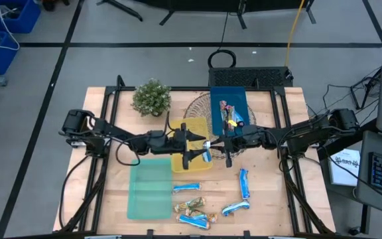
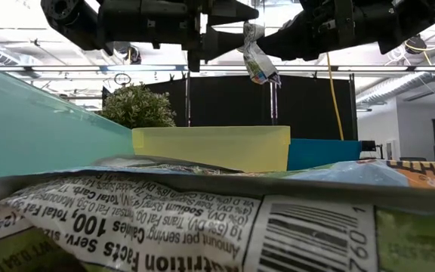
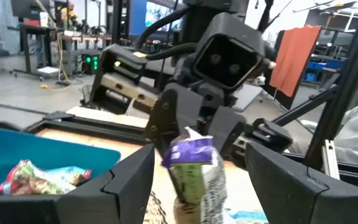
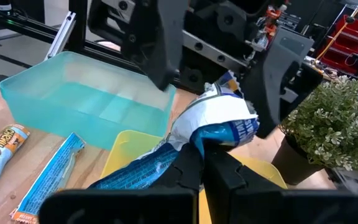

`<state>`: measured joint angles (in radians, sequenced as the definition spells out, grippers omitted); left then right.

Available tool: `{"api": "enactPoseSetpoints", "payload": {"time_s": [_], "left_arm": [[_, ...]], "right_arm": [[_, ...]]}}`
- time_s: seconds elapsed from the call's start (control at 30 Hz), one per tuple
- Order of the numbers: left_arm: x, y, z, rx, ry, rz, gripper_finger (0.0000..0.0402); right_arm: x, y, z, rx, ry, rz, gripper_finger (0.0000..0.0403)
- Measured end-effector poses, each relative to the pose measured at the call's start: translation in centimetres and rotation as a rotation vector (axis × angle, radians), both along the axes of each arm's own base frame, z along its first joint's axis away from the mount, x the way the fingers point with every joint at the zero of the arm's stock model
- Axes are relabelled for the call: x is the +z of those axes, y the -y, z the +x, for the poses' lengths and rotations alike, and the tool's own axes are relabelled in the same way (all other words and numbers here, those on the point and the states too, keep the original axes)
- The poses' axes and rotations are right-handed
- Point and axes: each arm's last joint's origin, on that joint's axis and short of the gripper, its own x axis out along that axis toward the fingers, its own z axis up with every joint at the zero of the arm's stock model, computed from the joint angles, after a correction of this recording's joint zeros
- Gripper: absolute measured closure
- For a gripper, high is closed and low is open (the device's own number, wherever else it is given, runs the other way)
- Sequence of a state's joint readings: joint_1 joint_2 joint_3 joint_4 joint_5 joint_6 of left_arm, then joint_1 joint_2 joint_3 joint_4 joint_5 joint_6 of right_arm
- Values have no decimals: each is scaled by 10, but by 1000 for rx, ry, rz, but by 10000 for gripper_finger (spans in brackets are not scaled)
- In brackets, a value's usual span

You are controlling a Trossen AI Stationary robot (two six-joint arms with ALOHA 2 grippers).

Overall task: Pick and place Granola Bars by type
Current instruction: Put the blue granola bar into the yellow bin

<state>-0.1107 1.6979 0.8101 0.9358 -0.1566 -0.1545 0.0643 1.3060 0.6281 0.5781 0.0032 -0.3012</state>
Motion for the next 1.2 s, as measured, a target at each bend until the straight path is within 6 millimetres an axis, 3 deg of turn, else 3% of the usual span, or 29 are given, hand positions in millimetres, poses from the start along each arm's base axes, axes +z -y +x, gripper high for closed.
{"api": "enactPoseSetpoints", "payload": {"time_s": [0.4, 0.5, 0.67, 0.73, 1.2], "left_arm": [[0, -7, 1, 20, -3, -9, 157], [0, -7, 1, 20, -3, 0, 201], [0, -7, 1, 18, -3, 32, 345], [0, -7, 0, 14, -2, 45, 378], [-2, -11, 1, 12, -27, 85, 387]], "right_arm": [[0, 0, 0, 0, 0, 0, 403], [0, 0, 0, 0, 0, 0, 403], [0, 0, 0, -8, -3, -1, 403], [-1, 1, 0, -16, -4, 0, 403], [-1, 3, -6, -130, -58, 36, 388]]}}
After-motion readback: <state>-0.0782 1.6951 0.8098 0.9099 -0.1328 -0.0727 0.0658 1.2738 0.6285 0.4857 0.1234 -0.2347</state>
